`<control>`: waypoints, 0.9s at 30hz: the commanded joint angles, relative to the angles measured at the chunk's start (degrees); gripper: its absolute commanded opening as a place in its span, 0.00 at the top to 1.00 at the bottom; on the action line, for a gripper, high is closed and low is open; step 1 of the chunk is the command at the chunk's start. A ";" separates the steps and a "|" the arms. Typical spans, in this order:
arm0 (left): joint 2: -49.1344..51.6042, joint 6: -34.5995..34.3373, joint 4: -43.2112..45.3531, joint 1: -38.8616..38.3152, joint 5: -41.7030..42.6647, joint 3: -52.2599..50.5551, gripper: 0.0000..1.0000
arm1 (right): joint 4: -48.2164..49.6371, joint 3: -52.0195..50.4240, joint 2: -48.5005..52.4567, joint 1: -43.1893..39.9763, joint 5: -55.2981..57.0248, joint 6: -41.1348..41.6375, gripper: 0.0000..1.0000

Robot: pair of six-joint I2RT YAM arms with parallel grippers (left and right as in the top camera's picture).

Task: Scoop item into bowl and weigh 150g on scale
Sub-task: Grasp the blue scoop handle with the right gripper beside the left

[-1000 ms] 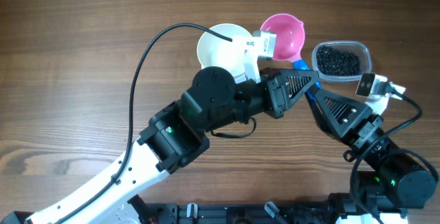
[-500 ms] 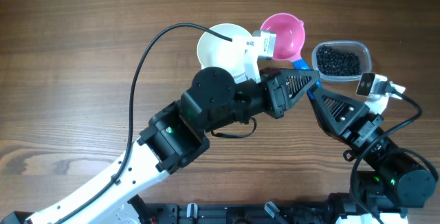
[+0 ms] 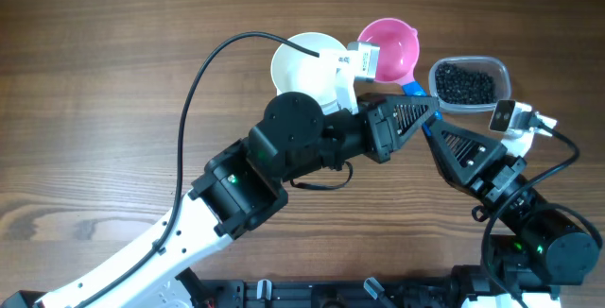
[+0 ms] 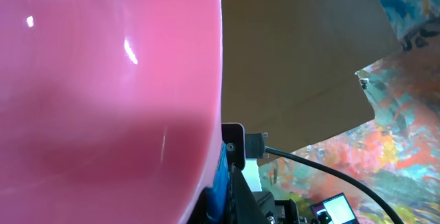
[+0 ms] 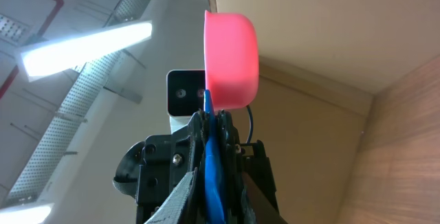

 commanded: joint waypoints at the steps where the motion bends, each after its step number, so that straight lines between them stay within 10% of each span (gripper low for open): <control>1: -0.04 -0.11 -1.53 -0.22 -0.96 0.57 0.96 | 0.76 0.87 0.02 0.20 2.45 -0.15 0.82; 27: -0.04 -1.14 -1.42 -0.85 -1.01 0.57 0.96 | 0.76 0.87 0.02 0.20 3.34 1.46 0.78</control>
